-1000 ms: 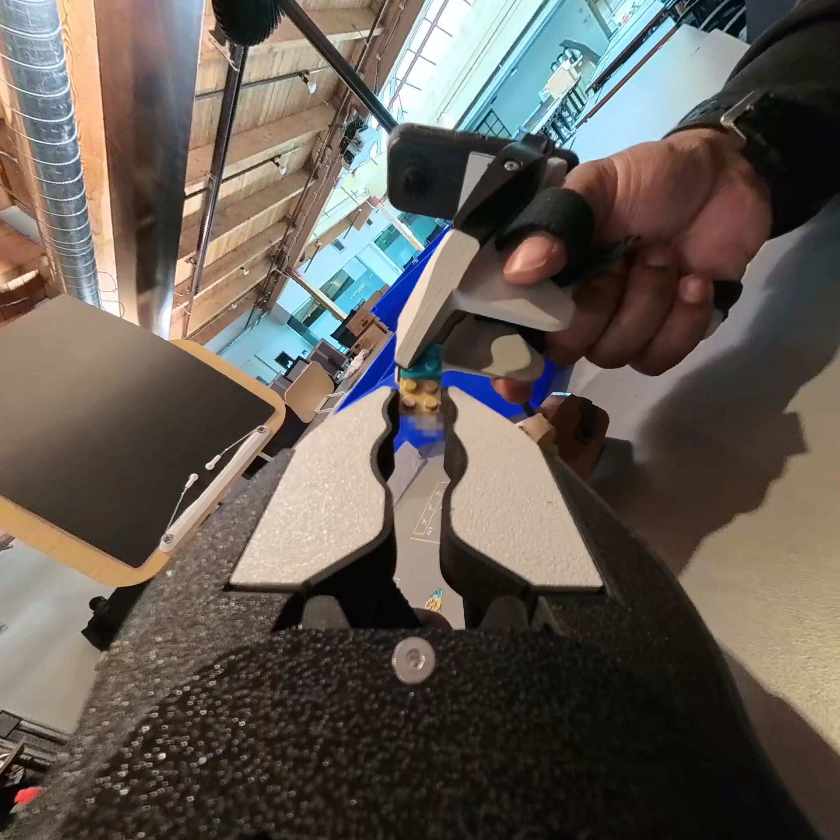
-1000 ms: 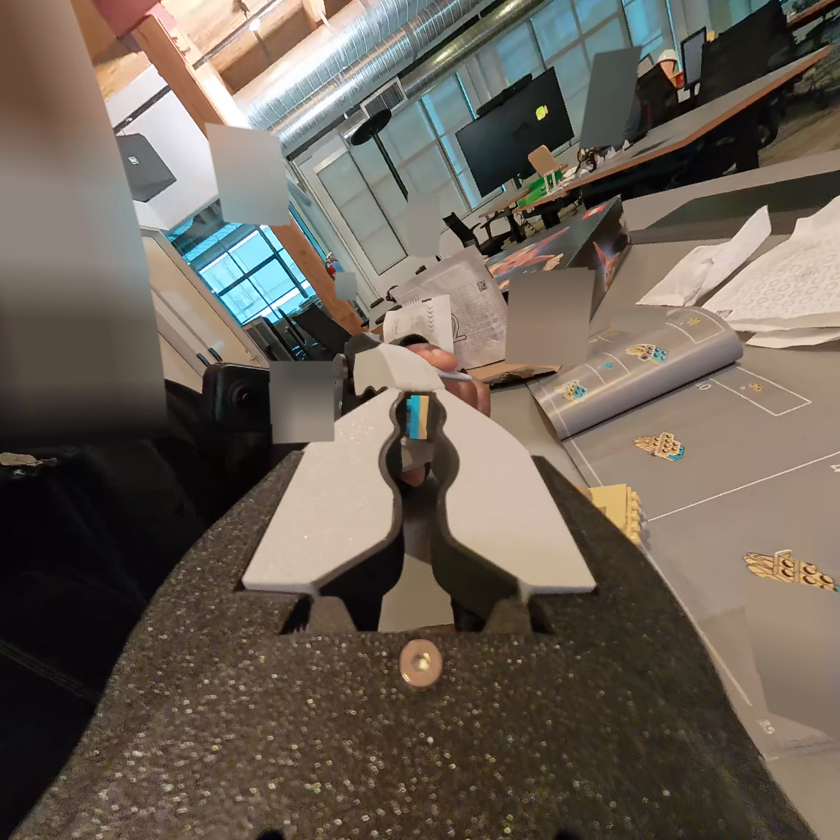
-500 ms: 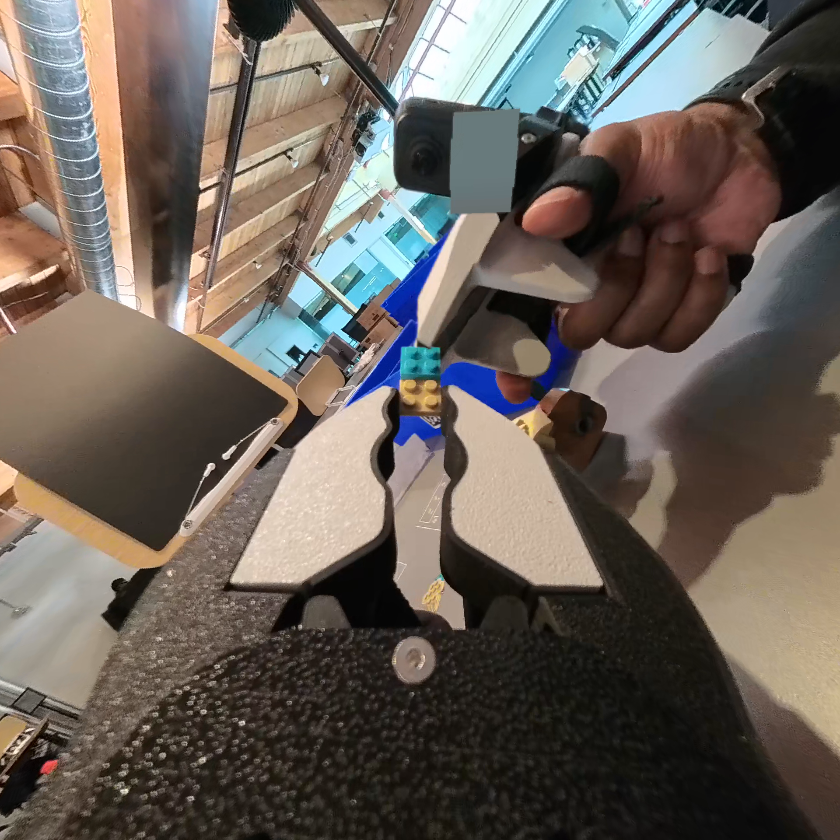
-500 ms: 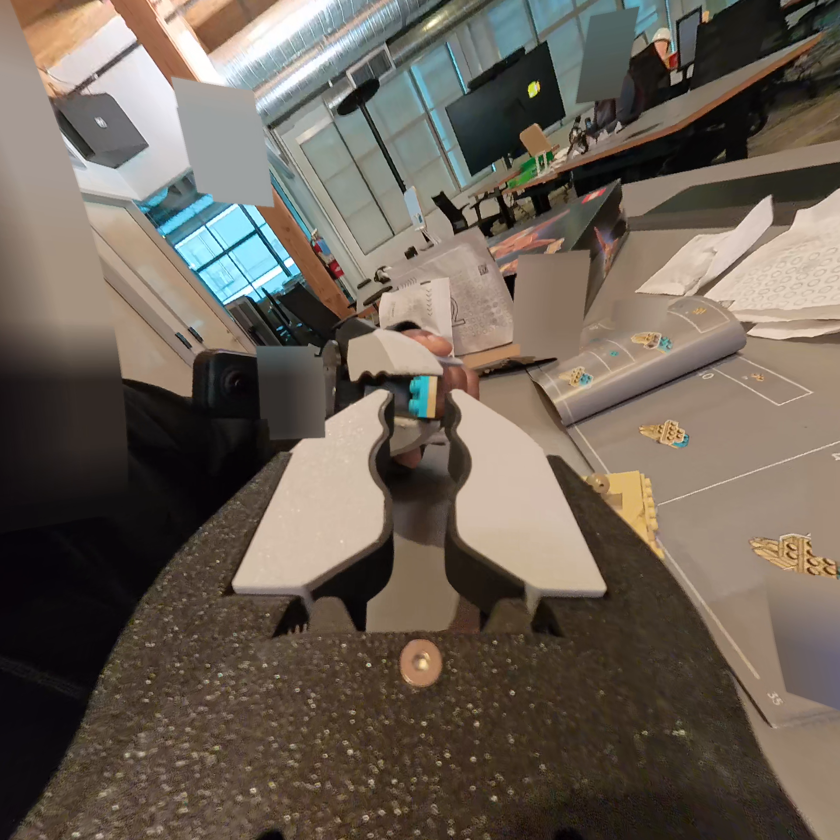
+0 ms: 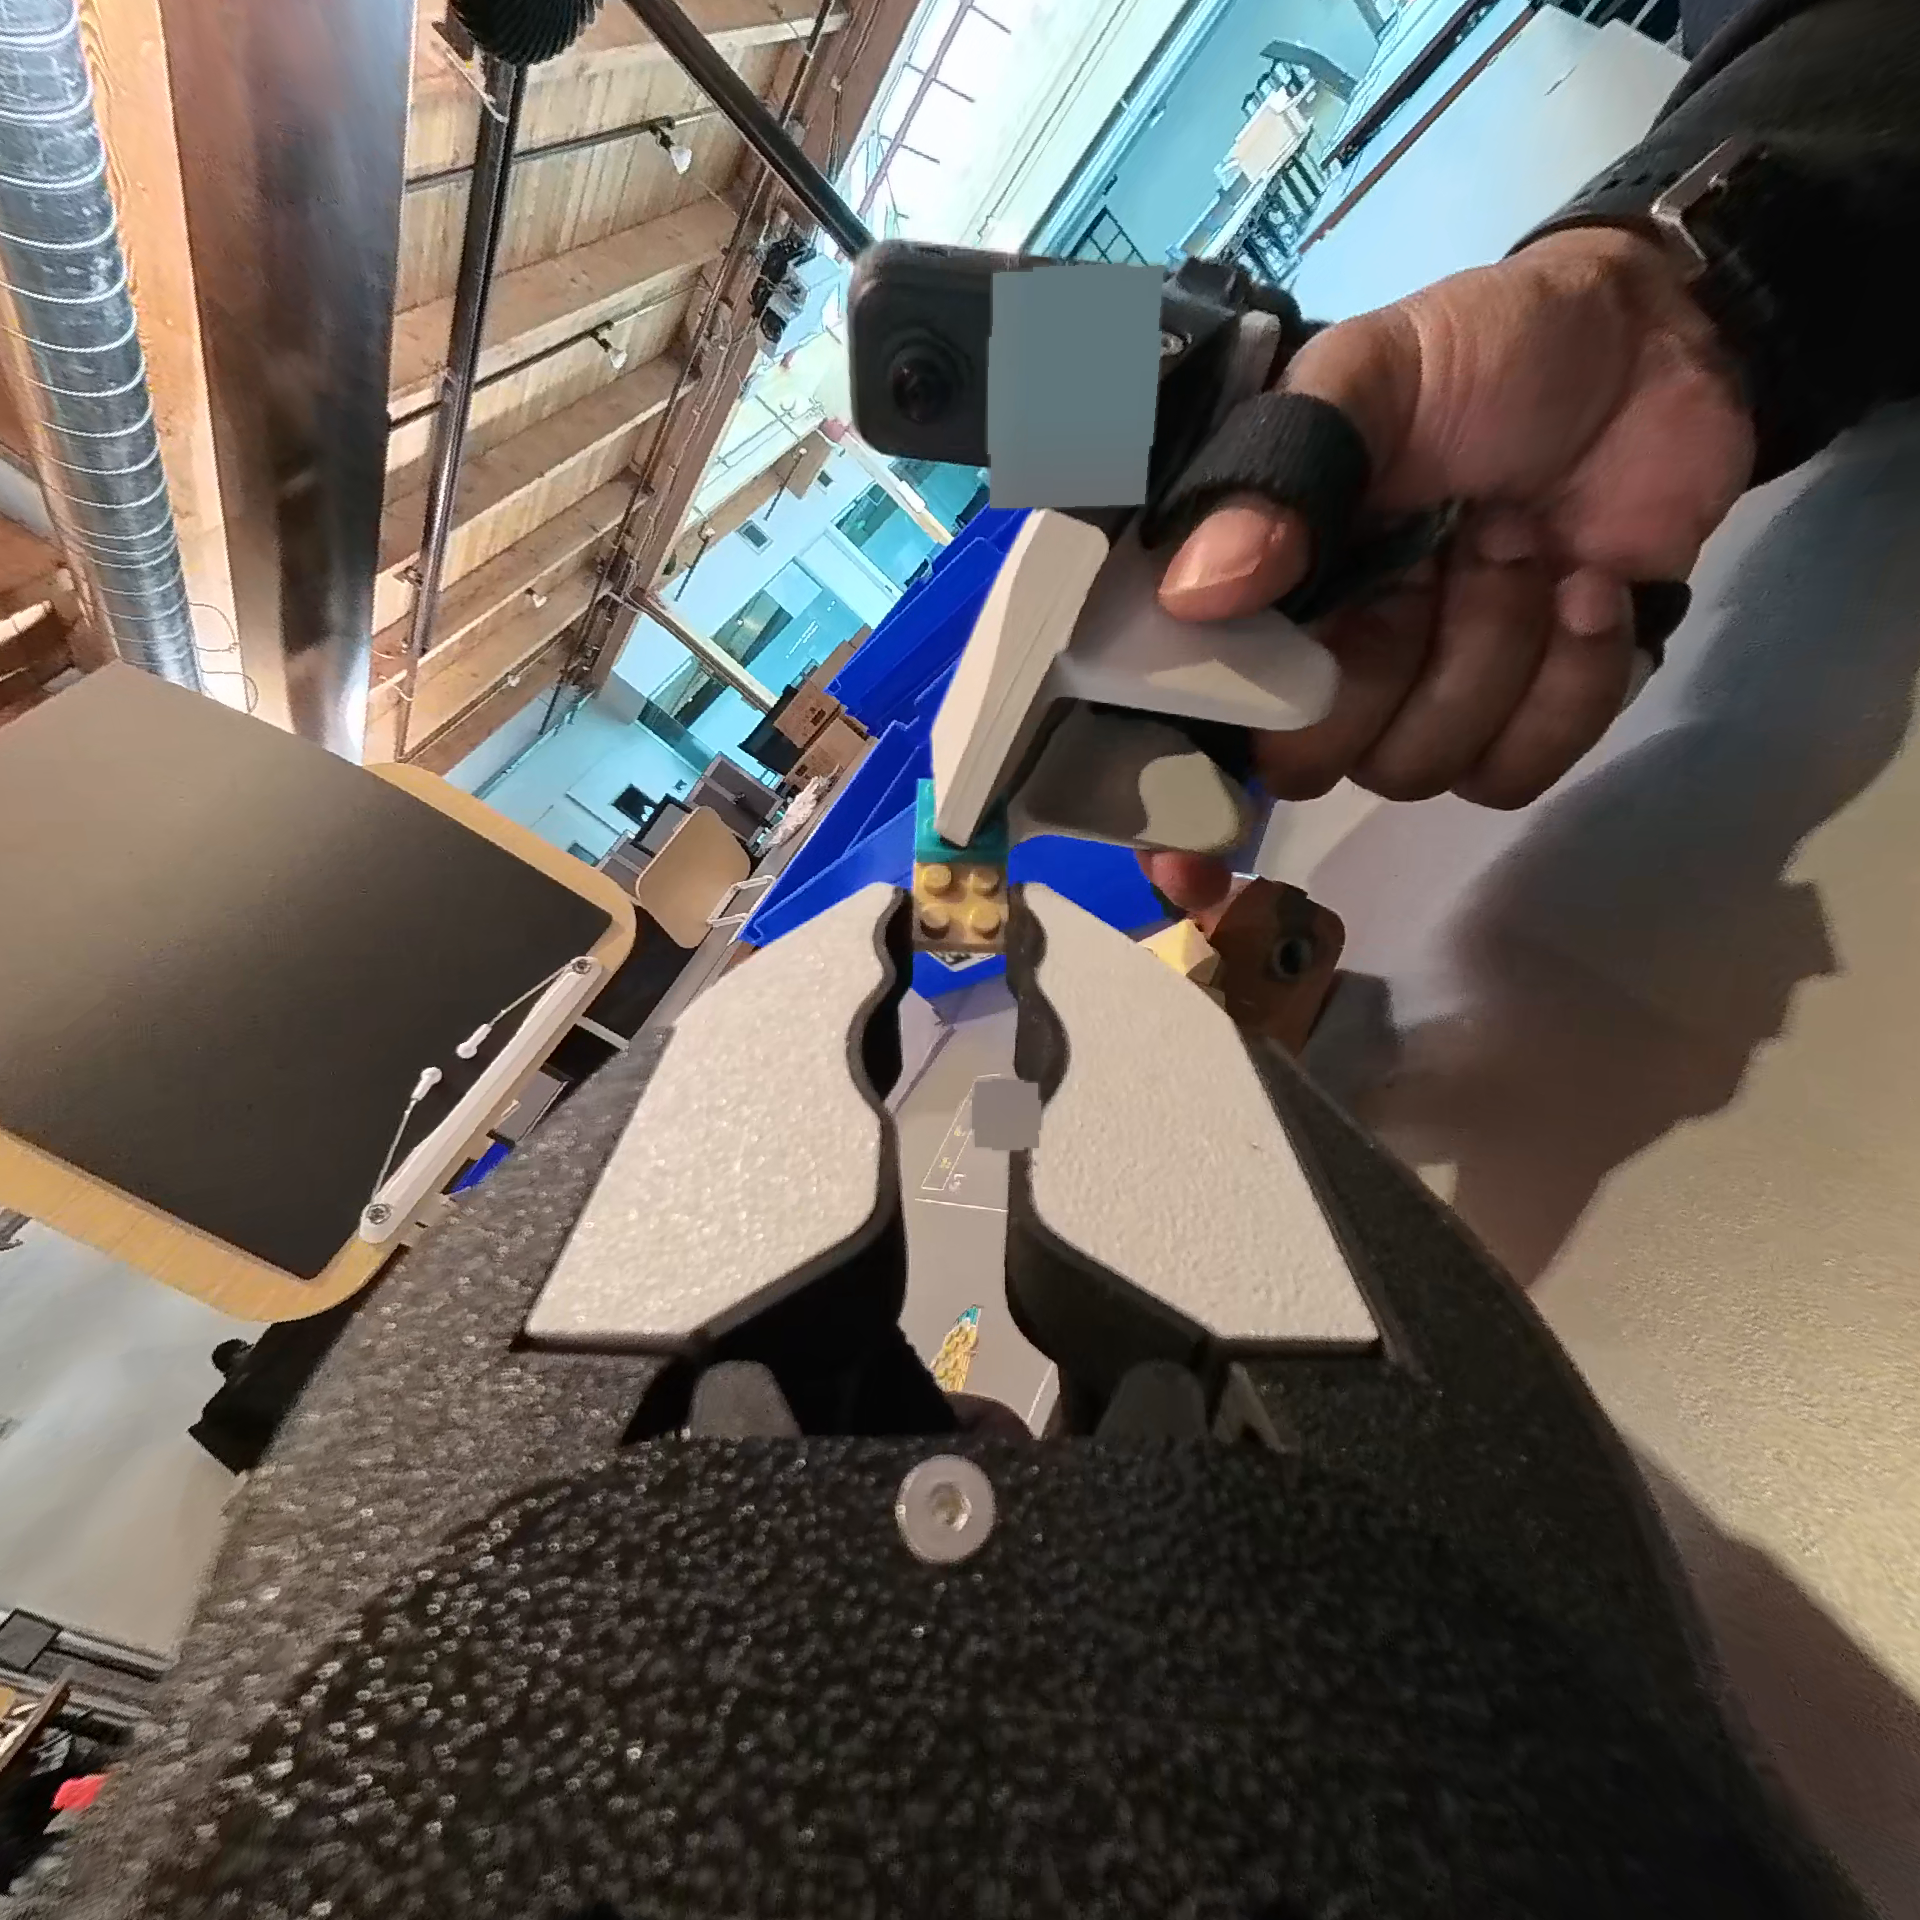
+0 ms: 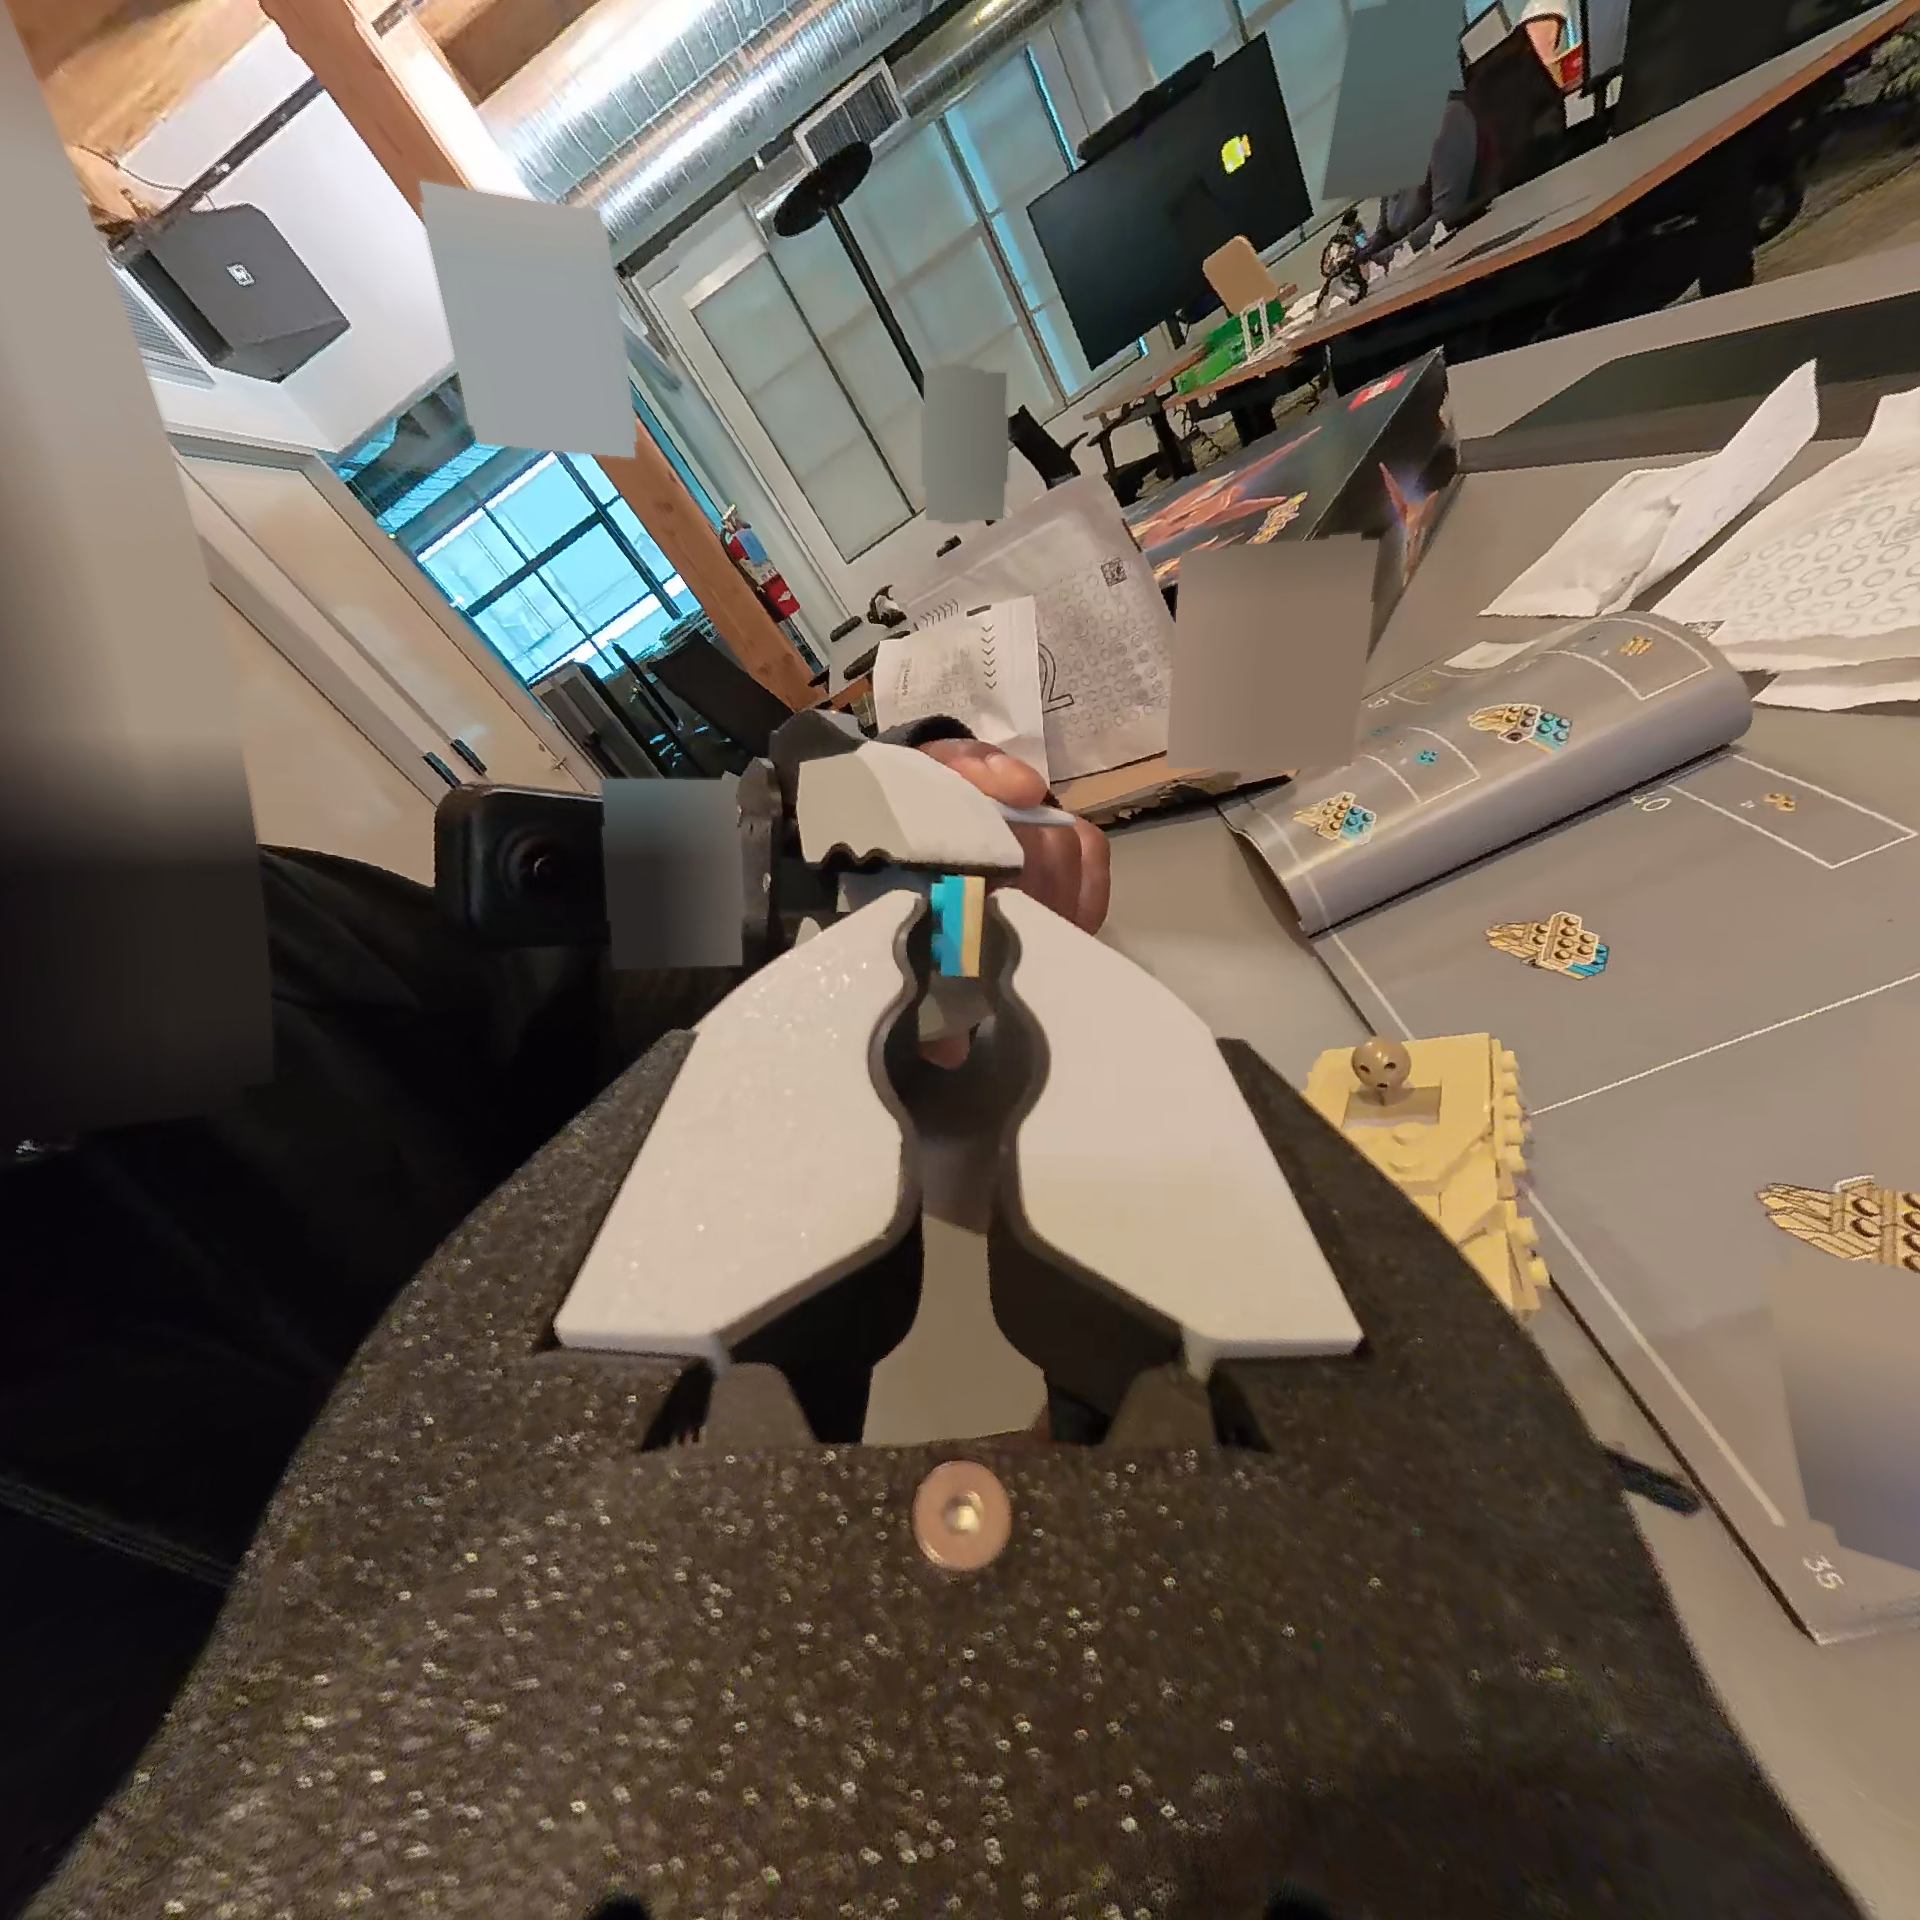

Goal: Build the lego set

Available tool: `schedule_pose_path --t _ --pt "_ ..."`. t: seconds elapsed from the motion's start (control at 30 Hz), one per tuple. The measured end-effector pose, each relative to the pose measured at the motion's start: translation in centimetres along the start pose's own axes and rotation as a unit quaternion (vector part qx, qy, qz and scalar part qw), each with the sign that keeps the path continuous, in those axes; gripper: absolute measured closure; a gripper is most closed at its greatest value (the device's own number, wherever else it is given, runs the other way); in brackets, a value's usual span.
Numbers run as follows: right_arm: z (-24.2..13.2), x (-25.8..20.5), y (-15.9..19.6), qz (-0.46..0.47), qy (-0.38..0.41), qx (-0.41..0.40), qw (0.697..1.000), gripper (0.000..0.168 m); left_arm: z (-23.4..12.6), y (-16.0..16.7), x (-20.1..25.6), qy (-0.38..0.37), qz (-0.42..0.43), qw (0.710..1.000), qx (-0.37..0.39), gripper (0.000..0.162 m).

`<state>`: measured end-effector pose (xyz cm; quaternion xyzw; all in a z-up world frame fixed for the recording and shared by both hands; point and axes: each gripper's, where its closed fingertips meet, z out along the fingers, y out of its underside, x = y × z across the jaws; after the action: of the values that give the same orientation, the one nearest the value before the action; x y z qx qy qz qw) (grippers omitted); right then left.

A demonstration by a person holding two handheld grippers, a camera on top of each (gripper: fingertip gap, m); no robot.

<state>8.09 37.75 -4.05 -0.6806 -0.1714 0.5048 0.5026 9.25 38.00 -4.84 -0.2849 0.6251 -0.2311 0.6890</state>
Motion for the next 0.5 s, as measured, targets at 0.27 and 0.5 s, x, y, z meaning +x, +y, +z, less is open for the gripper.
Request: schedule_pose_path --t 0.27,0.5 --pt "-0.12 -0.49 0.17 -0.010 -0.020 -0.002 1.000 0.160 -0.19 -0.51 0.24 0.011 -0.006 1.000 0.019 0.145" --pt "-0.06 -0.64 0.10 -0.008 -0.028 0.003 1.000 0.160 -0.30 -0.67 0.21 0.012 -0.011 1.000 0.025 0.145"
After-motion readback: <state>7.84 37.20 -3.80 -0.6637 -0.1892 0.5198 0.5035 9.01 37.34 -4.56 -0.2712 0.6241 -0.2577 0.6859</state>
